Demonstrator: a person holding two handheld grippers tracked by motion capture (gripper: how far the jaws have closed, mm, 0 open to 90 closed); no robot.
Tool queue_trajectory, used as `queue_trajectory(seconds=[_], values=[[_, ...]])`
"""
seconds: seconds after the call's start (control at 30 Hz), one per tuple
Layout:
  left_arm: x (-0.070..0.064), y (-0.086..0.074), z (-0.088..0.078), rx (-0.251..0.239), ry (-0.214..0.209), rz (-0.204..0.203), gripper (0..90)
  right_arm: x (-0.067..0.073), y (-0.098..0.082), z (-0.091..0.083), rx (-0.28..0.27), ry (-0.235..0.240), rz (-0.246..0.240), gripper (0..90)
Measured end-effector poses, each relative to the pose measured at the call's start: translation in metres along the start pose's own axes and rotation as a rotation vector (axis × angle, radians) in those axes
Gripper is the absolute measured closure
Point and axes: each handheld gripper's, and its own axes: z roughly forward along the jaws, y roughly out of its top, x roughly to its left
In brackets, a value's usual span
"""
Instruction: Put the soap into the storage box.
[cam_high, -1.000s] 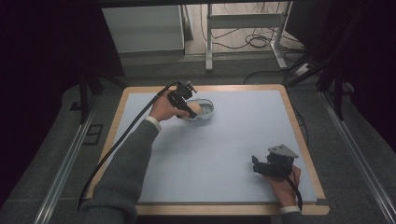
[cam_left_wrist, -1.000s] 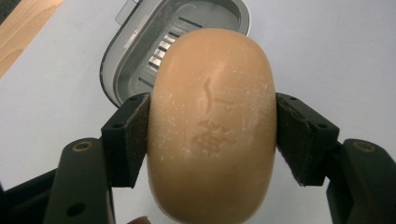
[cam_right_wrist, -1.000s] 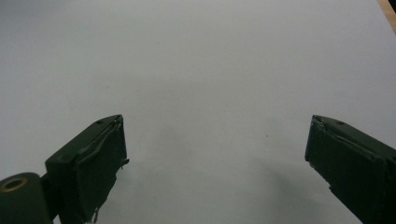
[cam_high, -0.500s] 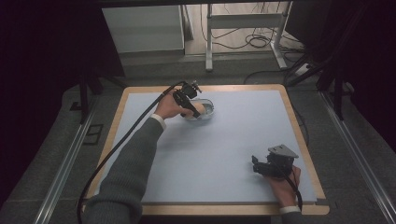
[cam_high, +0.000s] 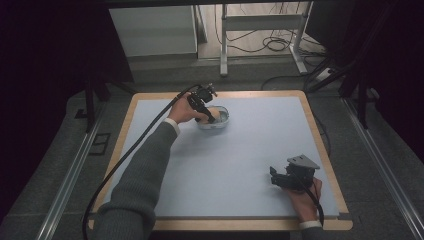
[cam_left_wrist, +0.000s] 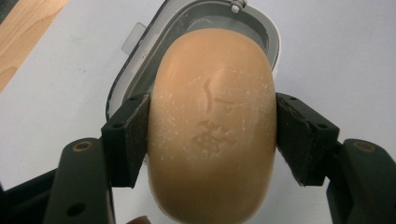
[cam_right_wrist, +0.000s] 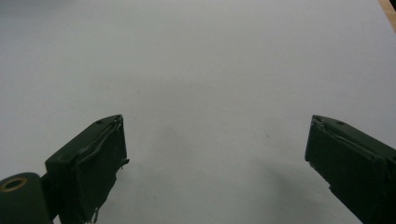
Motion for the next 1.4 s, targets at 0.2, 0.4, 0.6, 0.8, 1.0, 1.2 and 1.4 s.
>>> queue_trajectory(seconds=[0.2,0.4,0.6,0.8,1.0,1.2,1.4], values=[[0.002,0.006,0.003,0.006,-0.009,-0.001,32.2,0.000,0.000,0.000,-0.001,0.001,0.000,5.4],[0.003,0.012,0.008,0.017,-0.008,0.005,32.2,0.000,0.000,0.000,-0.001,0.002,0.001,5.4],[0.003,0.016,0.014,0.026,-0.018,0.011,32.1,0.000,0.000,0.000,-0.001,0.004,0.002,5.4],[0.008,0.016,0.018,0.031,-0.019,0.009,32.1,-0.001,0.000,0.000,-0.002,0.005,0.002,5.4],[0.009,0.017,0.024,0.031,-0.023,0.011,32.1,-0.001,0.000,0.000,-0.001,0.004,0.002,5.4],[0.009,0.017,0.027,0.035,-0.027,0.017,32.1,0.000,0.000,0.000,0.000,0.005,0.002,5.4],[0.007,0.017,0.026,0.008,-0.034,0.029,31.1,0.000,0.000,0.000,-0.001,0.004,0.001,5.4]])
